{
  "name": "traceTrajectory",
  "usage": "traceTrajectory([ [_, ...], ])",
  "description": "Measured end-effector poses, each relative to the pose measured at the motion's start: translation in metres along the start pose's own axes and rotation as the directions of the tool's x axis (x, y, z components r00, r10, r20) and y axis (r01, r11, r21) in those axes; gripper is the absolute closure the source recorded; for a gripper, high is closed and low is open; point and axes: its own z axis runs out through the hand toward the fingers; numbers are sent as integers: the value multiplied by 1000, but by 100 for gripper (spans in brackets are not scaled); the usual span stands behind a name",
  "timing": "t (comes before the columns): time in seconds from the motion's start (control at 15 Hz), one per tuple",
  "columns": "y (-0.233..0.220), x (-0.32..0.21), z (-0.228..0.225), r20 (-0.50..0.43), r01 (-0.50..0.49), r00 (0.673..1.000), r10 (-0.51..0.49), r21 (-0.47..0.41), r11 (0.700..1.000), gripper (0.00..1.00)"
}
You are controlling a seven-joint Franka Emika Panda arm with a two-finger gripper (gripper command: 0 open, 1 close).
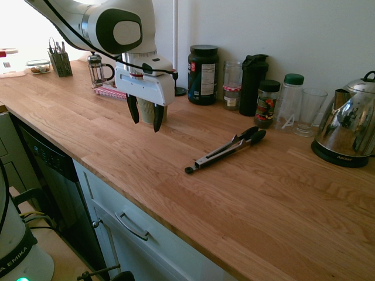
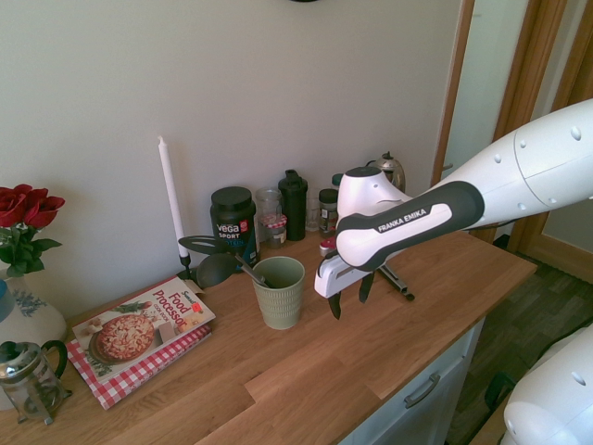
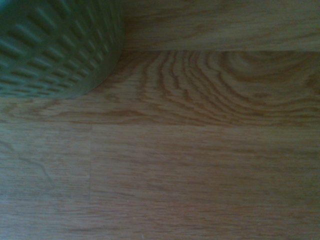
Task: Put the tongs back in the holder
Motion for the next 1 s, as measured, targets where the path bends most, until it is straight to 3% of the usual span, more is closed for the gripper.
traceTrajectory([
  [0.27,-2,17,-17,6,-35,999,34,21,999,0],
  [0.6,14,108,-82,-29,-140,989,142,76,987,0],
  [1.0,19,212,-36,-21,-174,984,175,37,984,0],
])
